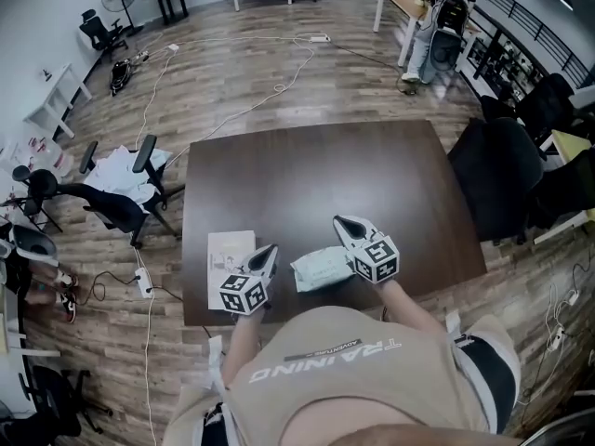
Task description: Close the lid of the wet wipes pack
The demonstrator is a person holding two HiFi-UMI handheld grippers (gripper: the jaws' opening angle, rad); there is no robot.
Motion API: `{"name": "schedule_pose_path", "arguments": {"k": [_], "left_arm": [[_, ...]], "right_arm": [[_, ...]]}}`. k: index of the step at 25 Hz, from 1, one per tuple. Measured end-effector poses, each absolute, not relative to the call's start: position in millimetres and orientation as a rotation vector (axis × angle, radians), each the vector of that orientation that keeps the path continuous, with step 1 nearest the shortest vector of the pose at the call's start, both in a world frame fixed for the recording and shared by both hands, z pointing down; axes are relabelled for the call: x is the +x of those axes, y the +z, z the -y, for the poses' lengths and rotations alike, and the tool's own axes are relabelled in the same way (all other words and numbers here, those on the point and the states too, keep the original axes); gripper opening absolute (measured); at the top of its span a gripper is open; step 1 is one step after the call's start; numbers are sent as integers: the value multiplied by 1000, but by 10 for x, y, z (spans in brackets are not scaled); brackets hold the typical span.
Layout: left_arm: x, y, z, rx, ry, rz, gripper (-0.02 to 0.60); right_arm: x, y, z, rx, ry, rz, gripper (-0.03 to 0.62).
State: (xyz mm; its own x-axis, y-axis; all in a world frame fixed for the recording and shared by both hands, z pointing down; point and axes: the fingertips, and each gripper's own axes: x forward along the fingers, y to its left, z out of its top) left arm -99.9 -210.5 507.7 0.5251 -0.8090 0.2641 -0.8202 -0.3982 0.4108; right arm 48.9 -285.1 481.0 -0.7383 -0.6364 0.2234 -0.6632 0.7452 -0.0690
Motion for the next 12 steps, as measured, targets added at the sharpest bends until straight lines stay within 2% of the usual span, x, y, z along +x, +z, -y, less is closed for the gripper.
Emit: {"name": "schedule_pose_path", "arguments": {"k": [12], "left_arm": [[-1177,4070,2426,2377,-126,1441,5]], "right_arm": [[134,4175,2730,864,-2,2855,14]]}}
